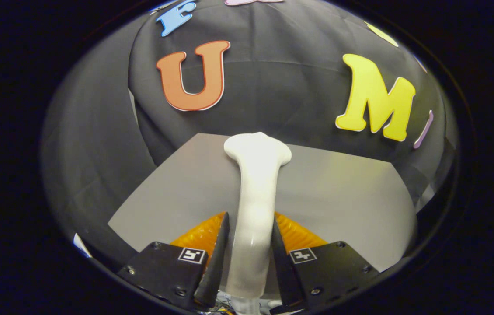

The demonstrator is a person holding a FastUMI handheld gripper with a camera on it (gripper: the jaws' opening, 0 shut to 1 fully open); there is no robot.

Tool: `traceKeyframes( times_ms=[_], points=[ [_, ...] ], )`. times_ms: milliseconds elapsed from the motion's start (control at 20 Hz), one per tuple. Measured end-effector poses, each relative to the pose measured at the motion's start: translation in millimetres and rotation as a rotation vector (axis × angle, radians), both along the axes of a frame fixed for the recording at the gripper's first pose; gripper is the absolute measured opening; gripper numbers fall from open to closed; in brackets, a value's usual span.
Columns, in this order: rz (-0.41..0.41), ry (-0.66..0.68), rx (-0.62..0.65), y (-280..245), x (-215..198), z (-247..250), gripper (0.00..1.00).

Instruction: Iron the clothes twice with a garment steamer, once on the left side and once on the right side.

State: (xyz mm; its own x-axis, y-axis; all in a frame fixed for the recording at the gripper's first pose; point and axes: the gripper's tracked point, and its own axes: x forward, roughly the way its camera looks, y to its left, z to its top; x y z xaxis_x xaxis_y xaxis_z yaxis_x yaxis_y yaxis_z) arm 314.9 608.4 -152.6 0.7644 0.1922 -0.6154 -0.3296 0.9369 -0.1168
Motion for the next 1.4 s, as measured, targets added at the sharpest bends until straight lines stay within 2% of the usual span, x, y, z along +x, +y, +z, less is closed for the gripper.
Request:
traceKeyframes(
  times_ms=[100, 350, 650, 950, 1100, 1400],
  points=[
    [0.001, 0.002, -0.002, 3.4, -1.2, -0.9, 0.42],
    [-0.001, 0.066, 0.063, 3.7, -6.8, 4.9, 0.34],
    [0.074, 0.028, 0.158, -4.7, -46.0, 45.4, 0.33],
    [0.140, -0.152, 0.207, -37.4, -98.7, 124.5, 0.32],
    [0.170, -0.229, 0.241, -70.2, -128.6, 167.6, 0.32],
    [0.146, -0.341, 0.272, -159.0, -168.4, 218.7, 0.32]
  ],
)
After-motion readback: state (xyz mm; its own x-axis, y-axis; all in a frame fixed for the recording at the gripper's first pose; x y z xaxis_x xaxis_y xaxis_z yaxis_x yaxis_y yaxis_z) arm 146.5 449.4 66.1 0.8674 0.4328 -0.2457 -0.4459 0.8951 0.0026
